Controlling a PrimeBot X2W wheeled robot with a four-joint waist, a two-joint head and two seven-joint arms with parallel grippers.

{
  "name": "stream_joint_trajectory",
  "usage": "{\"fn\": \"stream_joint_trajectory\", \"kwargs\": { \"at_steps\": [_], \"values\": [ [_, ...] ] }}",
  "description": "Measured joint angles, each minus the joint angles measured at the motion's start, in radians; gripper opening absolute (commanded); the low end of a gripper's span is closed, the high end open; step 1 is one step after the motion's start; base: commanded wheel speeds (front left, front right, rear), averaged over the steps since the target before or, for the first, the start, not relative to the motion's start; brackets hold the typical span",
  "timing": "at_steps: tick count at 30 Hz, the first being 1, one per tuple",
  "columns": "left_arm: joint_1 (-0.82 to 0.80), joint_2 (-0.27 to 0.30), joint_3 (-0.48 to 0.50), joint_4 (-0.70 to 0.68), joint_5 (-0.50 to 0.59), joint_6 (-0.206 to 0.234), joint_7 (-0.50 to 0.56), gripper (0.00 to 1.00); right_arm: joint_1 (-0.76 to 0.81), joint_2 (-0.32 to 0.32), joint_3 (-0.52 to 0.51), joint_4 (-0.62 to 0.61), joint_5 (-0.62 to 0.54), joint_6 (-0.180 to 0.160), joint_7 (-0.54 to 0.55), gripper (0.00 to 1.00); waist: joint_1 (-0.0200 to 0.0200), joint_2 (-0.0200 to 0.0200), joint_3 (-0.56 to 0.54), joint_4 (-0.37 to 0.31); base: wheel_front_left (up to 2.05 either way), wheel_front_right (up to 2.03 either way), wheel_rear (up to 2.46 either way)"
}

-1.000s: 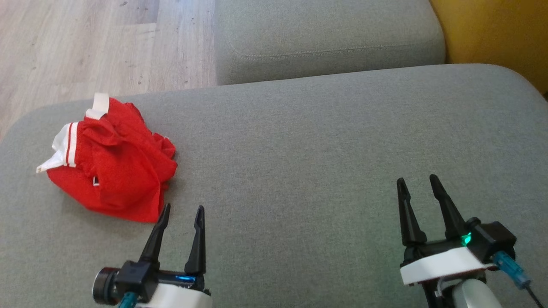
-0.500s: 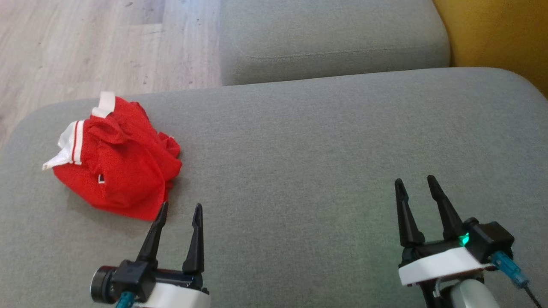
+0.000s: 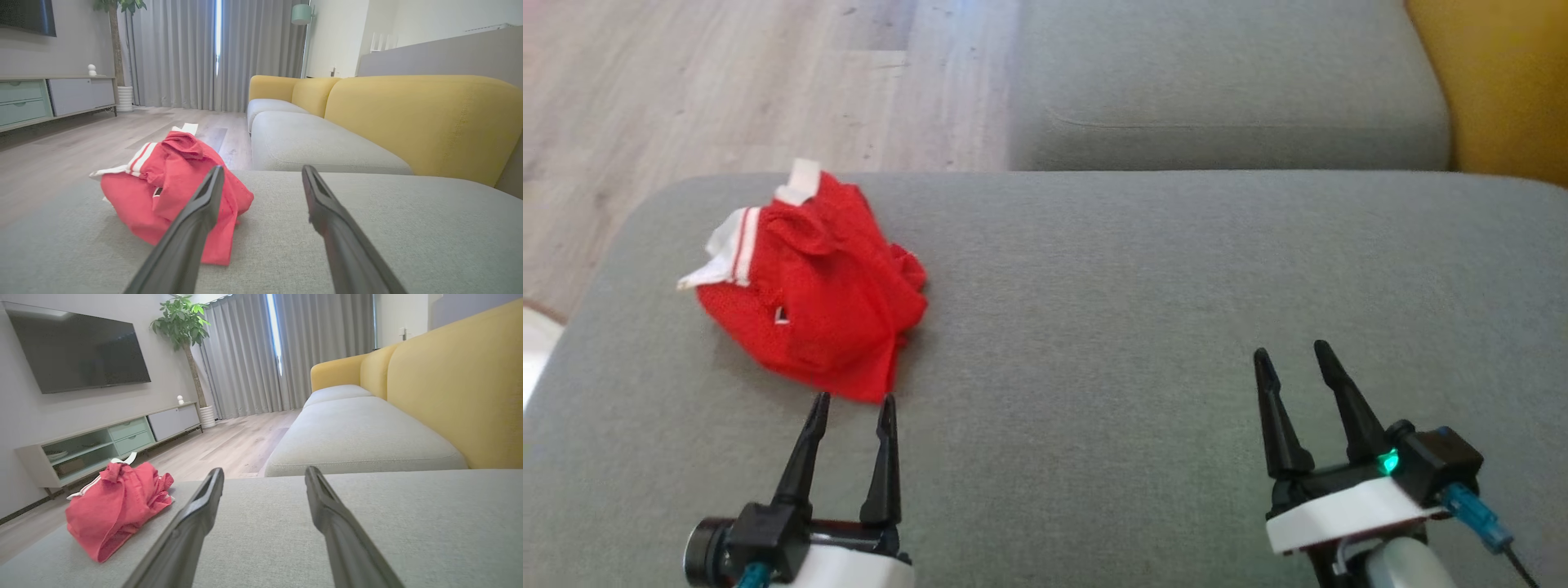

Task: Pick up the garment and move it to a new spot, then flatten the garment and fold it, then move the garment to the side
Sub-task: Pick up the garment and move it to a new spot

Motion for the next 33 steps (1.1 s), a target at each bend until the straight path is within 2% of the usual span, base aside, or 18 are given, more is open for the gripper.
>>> {"fn": "stream_joint_trajectory", "kwargs": {
  "at_steps": [18, 26, 33],
  "values": [
    [0.054, 0.000, 0.066, -0.011, 0.028, 0.006, 0.000, 1.00, 0.041, 0.000, 0.102, 0.010, 0.037, 0.000, 0.000, 1.00, -0.0001, 0.0000, -0.043, 0.211, 0.00, 0.00, 0.00],
    [0.076, 0.000, 0.090, -0.014, 0.037, -0.010, 0.000, 1.00, 0.042, 0.000, 0.119, 0.011, 0.052, 0.000, 0.000, 1.00, -0.0001, 0.0000, -0.053, 0.249, 0.00, 0.00, 0.00],
    [0.067, 0.007, 0.105, 0.003, 0.052, -0.038, 0.000, 1.00, 0.042, 0.000, 0.130, 0.013, 0.053, 0.000, 0.000, 1.00, -0.0001, 0.0000, -0.037, 0.227, 0.00, 0.00, 0.00]
  ]
}}
